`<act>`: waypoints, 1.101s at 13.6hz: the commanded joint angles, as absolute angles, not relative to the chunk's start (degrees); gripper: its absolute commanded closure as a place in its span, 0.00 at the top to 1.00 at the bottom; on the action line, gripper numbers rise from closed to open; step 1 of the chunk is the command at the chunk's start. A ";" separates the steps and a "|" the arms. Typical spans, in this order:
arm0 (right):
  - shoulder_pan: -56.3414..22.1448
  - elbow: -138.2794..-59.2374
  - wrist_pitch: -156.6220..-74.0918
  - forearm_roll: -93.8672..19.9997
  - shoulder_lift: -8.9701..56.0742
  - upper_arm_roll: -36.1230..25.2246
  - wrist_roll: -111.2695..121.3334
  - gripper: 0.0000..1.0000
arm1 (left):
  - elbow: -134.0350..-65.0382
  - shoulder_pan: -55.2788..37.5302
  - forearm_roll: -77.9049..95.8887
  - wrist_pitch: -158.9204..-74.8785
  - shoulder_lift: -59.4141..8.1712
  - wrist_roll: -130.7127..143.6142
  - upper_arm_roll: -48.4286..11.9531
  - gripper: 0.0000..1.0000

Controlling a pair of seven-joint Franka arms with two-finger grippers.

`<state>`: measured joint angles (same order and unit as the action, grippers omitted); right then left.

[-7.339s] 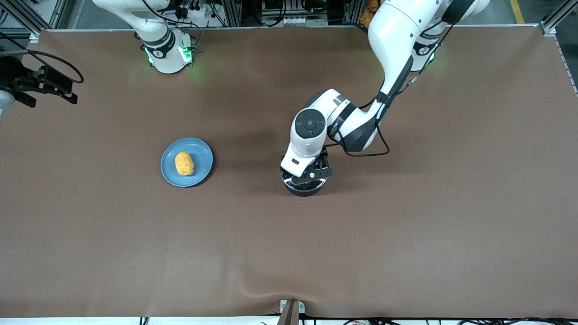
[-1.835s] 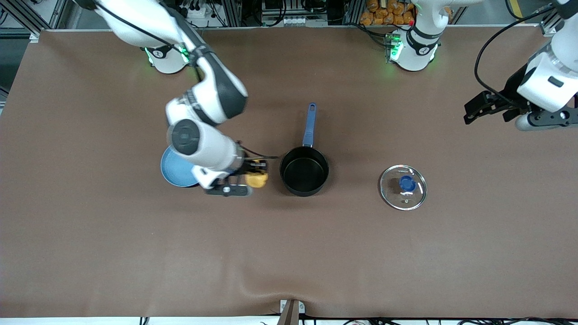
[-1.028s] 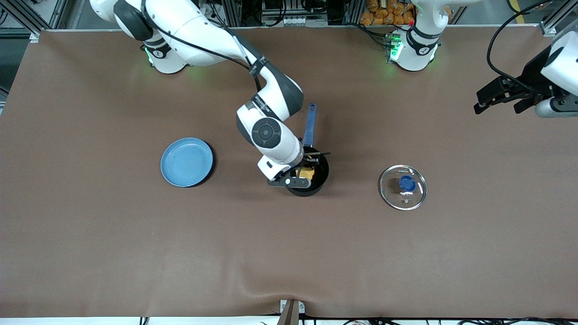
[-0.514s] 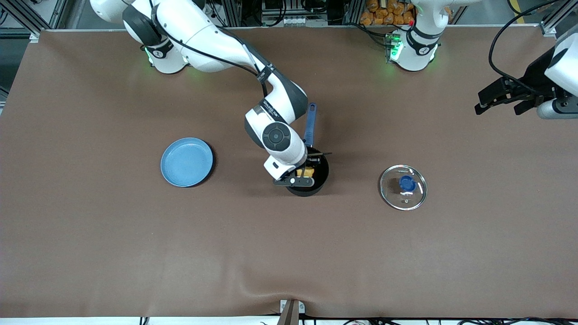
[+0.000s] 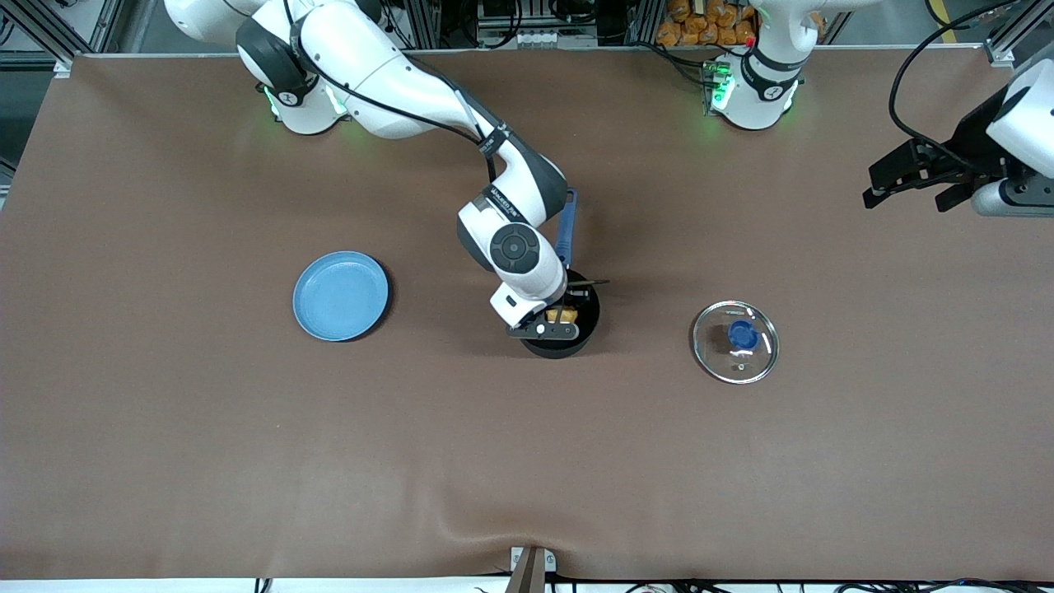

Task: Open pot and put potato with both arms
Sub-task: 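Carry the yellow potato with the right gripper over the saucepan, then lower the potato into the saucepan and open the right gripper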

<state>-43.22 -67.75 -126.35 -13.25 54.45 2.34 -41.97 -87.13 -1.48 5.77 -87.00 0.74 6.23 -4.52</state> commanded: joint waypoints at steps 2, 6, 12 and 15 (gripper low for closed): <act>-43.95 -65.92 -126.13 -11.95 55.90 1.67 -44.20 1.00 | -85.96 -1.59 5.10 -86.48 0.26 4.22 -2.72 1.00; -42.98 -63.03 -117.89 -12.13 53.01 1.23 -44.30 1.00 | -87.63 -2.81 4.92 -87.71 1.76 4.13 -2.64 1.00; -39.13 -56.43 -110.49 -12.04 46.34 1.23 -46.49 1.00 | -87.80 -2.72 4.92 -87.71 1.41 4.13 -2.64 1.00; -32.81 -56.51 -108.63 -12.13 42.64 -0.70 -45.18 1.00 | -87.89 -2.64 4.92 -87.71 1.32 4.22 -2.64 1.00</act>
<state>-37.30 -56.03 -110.23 -12.72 45.05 -0.97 -45.40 -87.39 -2.57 5.75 -87.35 0.76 4.72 -2.68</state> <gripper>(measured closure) 0.000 0.000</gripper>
